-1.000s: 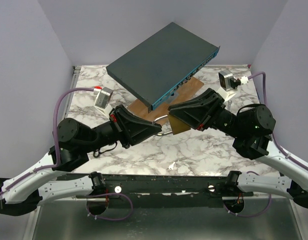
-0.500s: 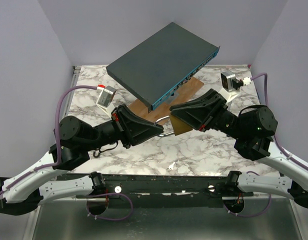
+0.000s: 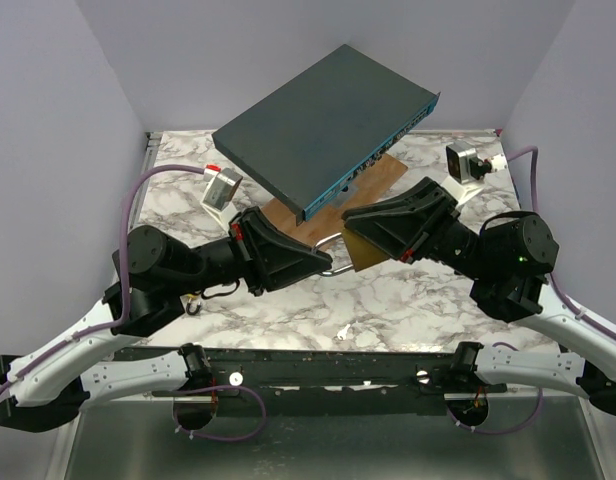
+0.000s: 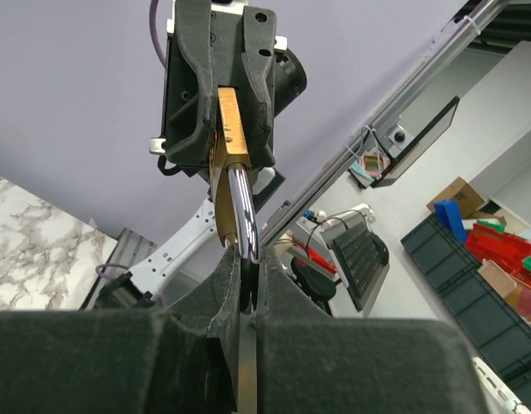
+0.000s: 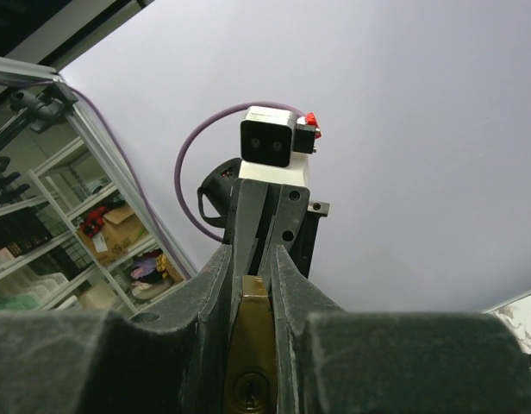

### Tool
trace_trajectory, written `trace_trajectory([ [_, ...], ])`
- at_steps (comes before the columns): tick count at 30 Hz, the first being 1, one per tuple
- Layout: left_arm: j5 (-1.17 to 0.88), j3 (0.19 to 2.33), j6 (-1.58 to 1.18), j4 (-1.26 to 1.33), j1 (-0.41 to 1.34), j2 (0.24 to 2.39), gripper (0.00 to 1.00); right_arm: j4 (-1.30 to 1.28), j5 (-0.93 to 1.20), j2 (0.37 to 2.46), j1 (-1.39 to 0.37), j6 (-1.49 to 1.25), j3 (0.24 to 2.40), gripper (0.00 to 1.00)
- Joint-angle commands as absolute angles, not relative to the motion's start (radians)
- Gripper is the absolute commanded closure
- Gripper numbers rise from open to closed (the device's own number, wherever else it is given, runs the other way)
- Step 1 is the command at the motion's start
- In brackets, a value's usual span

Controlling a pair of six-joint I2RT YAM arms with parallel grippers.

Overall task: Lock with the key
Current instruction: Lock the lock.

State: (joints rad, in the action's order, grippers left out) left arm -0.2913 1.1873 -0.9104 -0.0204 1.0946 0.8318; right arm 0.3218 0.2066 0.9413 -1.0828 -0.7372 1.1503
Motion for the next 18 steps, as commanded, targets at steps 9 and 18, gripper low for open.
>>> trace_trajectory([
  [9, -0.198, 1.125, -1.018, -0.1, 1.054, 1.051, 1.0, 0.04, 0.356, 1.097, -1.205, -0.685, 1.068, 0.99],
  [18, -0.209, 1.123, -0.941, -0.083, 1.034, 1.013, 1.0, 0.002, 0.272, 1.067, -1.218, -0.674, 1.067, 0.99],
])
